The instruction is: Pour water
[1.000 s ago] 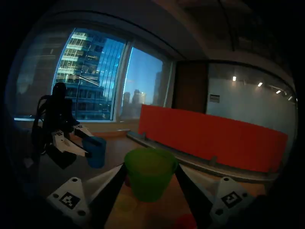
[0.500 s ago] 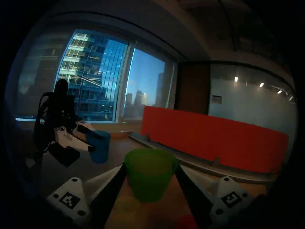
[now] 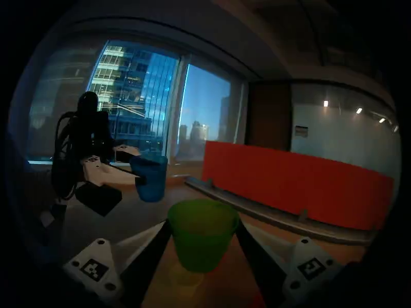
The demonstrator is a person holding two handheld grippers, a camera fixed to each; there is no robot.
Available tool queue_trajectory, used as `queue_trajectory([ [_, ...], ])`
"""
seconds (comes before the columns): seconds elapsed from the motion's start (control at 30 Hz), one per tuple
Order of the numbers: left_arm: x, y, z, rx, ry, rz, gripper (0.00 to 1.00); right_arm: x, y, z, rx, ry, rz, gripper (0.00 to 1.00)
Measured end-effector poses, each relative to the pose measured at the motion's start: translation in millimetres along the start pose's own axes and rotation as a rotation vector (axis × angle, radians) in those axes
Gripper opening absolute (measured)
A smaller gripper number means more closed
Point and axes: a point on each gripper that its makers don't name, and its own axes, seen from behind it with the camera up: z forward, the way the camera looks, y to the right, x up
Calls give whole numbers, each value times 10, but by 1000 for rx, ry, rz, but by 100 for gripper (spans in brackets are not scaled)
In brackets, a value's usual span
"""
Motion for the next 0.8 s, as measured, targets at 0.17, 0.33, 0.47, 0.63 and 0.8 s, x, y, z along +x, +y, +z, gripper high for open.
queue_trajectory([
  [0.17, 145, -33, -2, 23, 19, 52, 84, -56, -126, 69, 33, 1, 9, 92],
  [0.33, 285, -39, 7, 38, 32, 108, 84, -116, -274, 155, 65, -4, 7, 92],
  [0.47, 396, -37, 29, 49, 39, 167, 84, -112, -391, 214, 92, 0, 16, 92],
  [0.63, 499, -55, 60, 71, 42, 243, 84, -134, -492, 264, 116, 1, 21, 92],
  [0.8, 584, -54, 80, 80, 45, 306, 84, -173, -573, 298, 135, -3, 22, 92],
])
